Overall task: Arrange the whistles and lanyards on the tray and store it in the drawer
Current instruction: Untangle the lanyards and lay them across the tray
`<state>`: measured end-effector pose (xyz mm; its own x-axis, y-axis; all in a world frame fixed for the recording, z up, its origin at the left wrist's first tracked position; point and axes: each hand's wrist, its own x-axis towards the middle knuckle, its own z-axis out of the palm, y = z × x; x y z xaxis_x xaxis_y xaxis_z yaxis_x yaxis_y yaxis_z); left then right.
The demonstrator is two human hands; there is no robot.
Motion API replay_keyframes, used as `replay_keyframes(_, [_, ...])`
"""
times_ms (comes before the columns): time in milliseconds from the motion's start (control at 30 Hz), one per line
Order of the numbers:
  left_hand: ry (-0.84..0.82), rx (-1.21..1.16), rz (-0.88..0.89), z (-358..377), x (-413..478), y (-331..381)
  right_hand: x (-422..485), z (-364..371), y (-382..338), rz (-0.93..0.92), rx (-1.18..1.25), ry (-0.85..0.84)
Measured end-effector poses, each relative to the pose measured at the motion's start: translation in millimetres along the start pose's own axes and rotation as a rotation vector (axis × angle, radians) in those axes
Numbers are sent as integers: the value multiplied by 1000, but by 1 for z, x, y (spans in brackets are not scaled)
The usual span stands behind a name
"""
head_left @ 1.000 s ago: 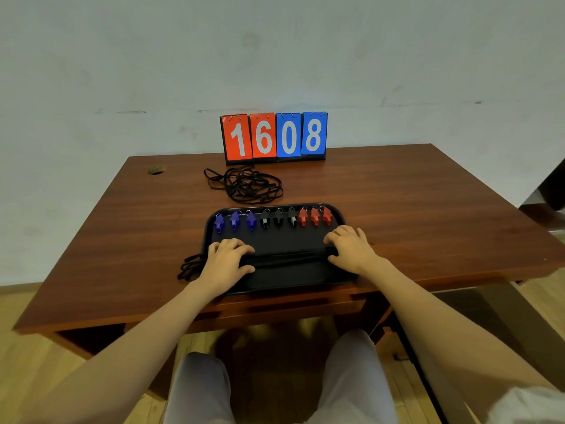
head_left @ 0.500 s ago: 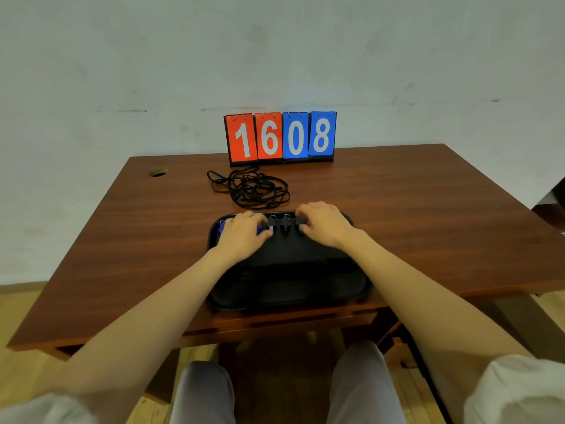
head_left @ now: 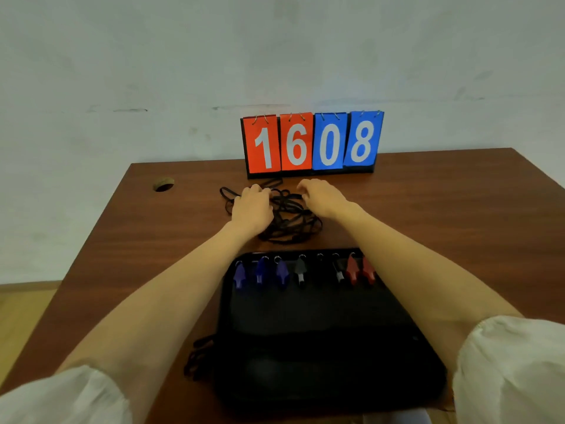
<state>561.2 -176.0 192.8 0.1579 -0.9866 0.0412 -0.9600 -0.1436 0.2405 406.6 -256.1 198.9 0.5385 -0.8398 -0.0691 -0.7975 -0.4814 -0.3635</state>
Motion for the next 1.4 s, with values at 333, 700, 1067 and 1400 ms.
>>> replay_keyframes(333, [32, 48, 73, 41, 30, -27, 79, 40, -9, -97, -135, -42])
replay_keyframes(700, [-287, 165, 135, 34, 7, -26, 46, -41, -31, -37, 528, 483])
replay_keyframes(1067, [105, -738, 31, -109, -19, 65, -33, -163, -70, -246, 500, 585])
replay_keyframes(1400, [392, -752, 151, -193, -30, 111, -95, -251, -93, -300, 620, 726])
